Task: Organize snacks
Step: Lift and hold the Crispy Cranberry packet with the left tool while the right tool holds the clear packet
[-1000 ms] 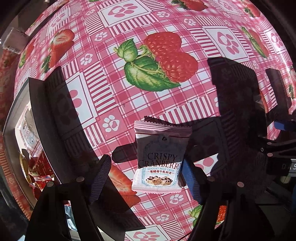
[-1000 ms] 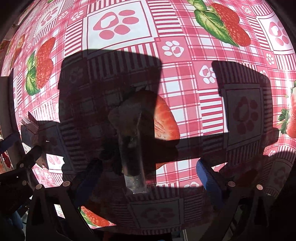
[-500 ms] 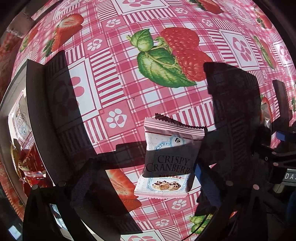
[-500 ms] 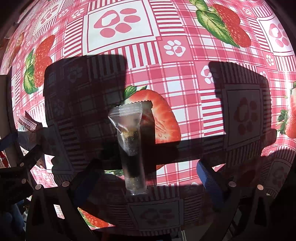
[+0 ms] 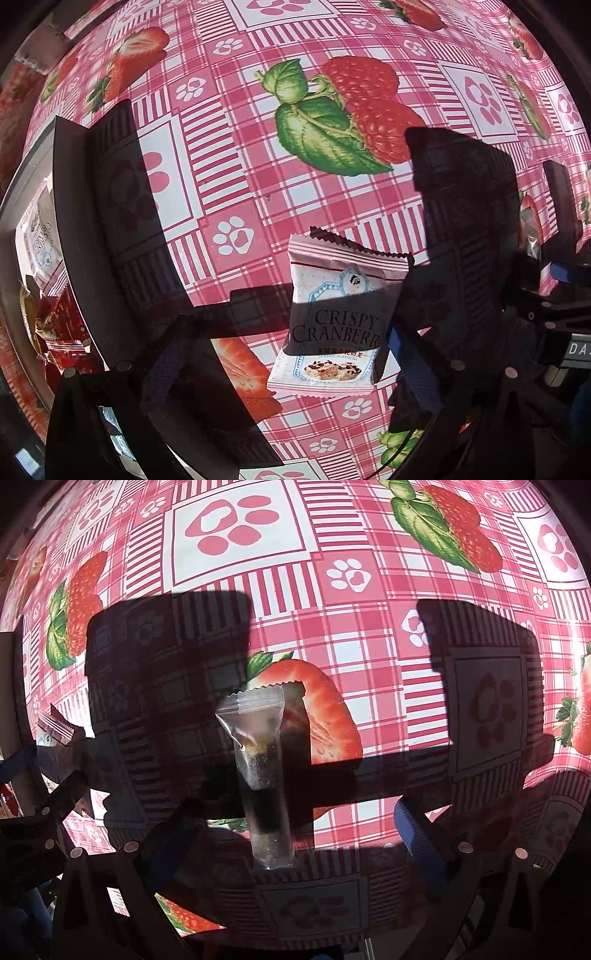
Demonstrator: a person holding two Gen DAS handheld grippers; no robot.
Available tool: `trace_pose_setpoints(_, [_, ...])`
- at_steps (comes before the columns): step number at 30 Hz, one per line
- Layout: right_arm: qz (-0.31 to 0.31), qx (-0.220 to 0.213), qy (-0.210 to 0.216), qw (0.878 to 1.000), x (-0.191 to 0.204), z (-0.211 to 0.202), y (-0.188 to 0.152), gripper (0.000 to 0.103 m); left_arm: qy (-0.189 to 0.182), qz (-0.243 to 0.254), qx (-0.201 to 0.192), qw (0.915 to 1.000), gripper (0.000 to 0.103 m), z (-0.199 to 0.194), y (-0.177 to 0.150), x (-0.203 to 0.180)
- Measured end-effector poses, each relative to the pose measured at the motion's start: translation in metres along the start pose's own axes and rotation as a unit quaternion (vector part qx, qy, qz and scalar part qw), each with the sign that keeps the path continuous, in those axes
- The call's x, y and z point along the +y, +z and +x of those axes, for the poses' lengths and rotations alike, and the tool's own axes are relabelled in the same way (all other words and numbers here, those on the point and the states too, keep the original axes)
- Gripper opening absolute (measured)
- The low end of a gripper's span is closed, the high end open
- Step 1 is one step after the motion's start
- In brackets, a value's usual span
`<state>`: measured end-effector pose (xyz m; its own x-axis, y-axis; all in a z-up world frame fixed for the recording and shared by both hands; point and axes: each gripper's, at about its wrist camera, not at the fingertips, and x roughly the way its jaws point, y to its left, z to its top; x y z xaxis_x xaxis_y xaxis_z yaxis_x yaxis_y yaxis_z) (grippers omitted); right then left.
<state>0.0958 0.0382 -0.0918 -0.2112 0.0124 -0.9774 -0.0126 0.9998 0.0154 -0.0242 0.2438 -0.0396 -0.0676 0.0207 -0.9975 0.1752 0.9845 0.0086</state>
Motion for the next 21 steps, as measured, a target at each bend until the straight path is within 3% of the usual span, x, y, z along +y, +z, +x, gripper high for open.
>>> trace_pose_setpoints(21, [0.001,-0.034,0.000,0.999,-0.0062,-0.0093,-0.0112,0.103,-0.001,-0.013,-0.005,0.9999,0.103,0.0027,-0.0031,0.0065])
